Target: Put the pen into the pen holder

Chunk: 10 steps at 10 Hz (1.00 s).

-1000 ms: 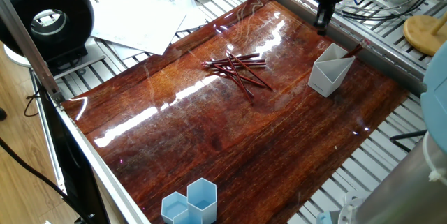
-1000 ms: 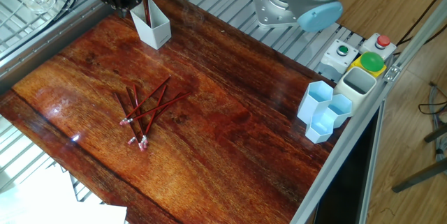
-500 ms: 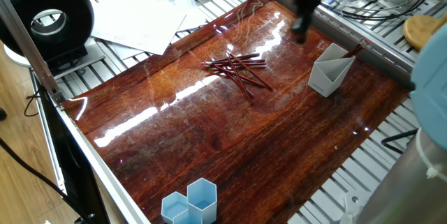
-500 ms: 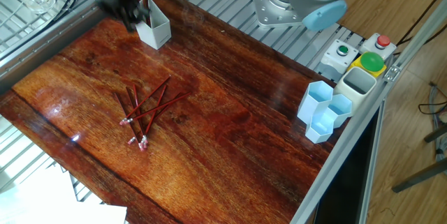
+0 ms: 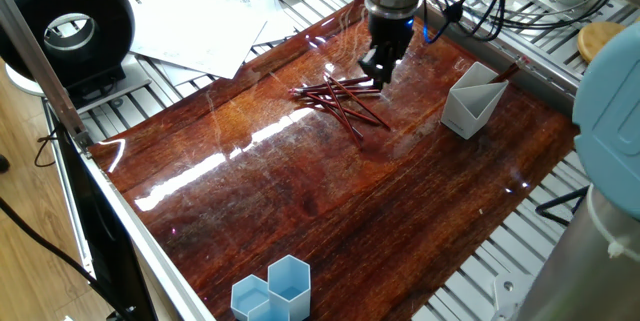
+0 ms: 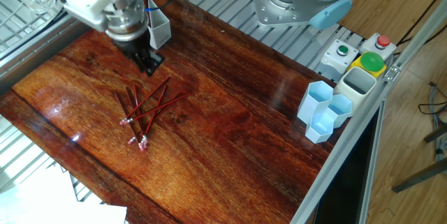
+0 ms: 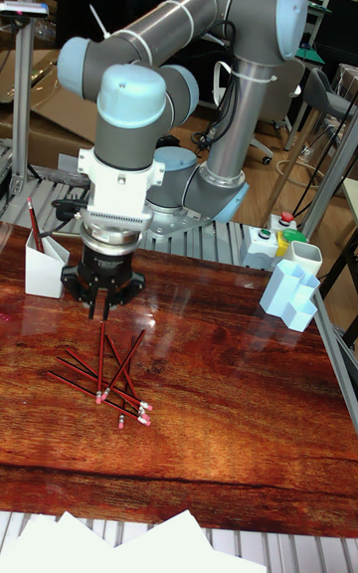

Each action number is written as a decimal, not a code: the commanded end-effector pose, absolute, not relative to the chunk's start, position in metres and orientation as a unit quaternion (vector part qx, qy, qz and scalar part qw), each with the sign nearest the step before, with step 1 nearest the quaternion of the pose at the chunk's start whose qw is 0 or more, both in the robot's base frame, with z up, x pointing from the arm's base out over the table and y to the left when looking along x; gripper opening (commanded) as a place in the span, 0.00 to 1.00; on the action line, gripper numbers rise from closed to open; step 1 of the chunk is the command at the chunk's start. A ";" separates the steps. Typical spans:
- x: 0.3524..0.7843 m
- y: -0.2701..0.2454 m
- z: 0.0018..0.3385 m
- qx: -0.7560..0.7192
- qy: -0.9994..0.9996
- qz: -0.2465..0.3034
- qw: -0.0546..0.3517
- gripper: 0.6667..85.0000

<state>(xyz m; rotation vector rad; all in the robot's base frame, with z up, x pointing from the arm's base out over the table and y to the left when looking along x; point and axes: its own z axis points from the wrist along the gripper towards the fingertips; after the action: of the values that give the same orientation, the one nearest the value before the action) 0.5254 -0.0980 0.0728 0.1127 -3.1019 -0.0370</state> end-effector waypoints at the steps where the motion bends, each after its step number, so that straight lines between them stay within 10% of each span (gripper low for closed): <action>1: 0.524 -0.103 0.079 -0.019 -1.000 -0.015 0.020 0.24; 10: 0.578 -0.073 0.072 -0.006 -0.999 -0.014 0.029 0.36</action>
<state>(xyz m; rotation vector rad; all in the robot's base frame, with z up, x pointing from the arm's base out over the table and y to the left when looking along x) 0.5504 -0.0889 0.0750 0.0182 -3.0935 -0.0483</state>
